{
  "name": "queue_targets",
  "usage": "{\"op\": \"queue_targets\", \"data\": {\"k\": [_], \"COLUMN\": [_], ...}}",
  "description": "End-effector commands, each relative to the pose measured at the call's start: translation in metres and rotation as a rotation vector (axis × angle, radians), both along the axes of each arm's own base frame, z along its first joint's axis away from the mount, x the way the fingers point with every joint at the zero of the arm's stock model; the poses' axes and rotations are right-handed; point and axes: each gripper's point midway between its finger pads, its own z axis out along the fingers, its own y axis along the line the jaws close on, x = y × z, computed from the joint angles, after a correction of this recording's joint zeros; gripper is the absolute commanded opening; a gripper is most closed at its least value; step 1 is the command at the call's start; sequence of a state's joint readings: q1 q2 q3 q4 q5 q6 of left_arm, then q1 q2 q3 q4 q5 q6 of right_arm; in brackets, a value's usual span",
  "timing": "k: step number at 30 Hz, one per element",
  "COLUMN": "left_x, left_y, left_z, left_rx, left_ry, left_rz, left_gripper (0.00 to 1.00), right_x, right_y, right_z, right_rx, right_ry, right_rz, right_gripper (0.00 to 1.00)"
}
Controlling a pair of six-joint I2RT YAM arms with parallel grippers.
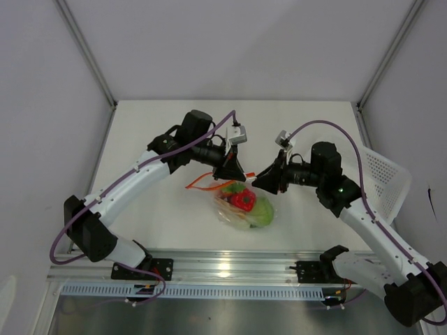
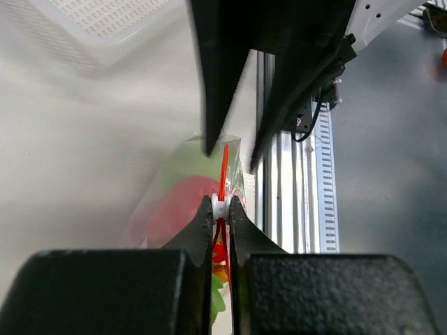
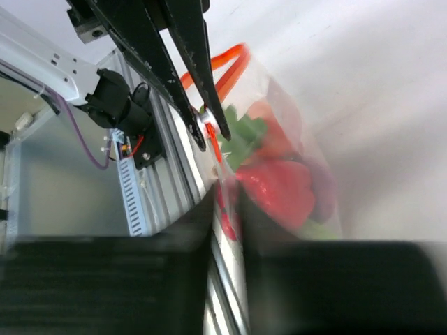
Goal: Place the food in the zip-top bag and seal the zipper
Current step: Zip the zipper food storage bag at the center of the board.
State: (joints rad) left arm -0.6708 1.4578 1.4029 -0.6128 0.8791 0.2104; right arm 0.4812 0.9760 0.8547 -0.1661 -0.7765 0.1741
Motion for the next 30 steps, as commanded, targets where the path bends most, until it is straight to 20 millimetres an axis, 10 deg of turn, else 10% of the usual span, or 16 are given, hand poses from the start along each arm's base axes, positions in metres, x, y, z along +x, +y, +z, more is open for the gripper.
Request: {"op": "queue_targets", "data": {"k": [1, 5, 14, 26, 30], "left_x": [-0.007, -0.011, -0.012, -0.013, -0.013], "left_y": [0.004, 0.003, 0.003, 0.003, 0.003], "left_z": [0.020, 0.028, 0.033, 0.035, 0.033], "left_rx": [-0.048, -0.073, -0.083, -0.085, -0.079], "left_ry": [-0.023, -0.032, -0.035, -0.033, -0.032], "left_rz": [-0.024, -0.046, -0.051, -0.057, -0.057], "left_gripper": [0.01, 0.01, 0.01, 0.01, 0.01], "right_x": [-0.003, -0.002, -0.010, -0.008, -0.005], "right_y": [0.000, 0.002, 0.034, 0.044, 0.044], "right_z": [0.031, 0.024, 0.003, -0.009, -0.012], "right_rx": [0.031, -0.001, -0.057, -0.066, -0.071], "right_ry": [-0.100, -0.092, -0.026, -0.021, -0.007], "right_rz": [0.043, 0.070, 0.202, 0.212, 0.216], "right_gripper": [0.47, 0.75, 0.70, 0.53, 0.11]}}
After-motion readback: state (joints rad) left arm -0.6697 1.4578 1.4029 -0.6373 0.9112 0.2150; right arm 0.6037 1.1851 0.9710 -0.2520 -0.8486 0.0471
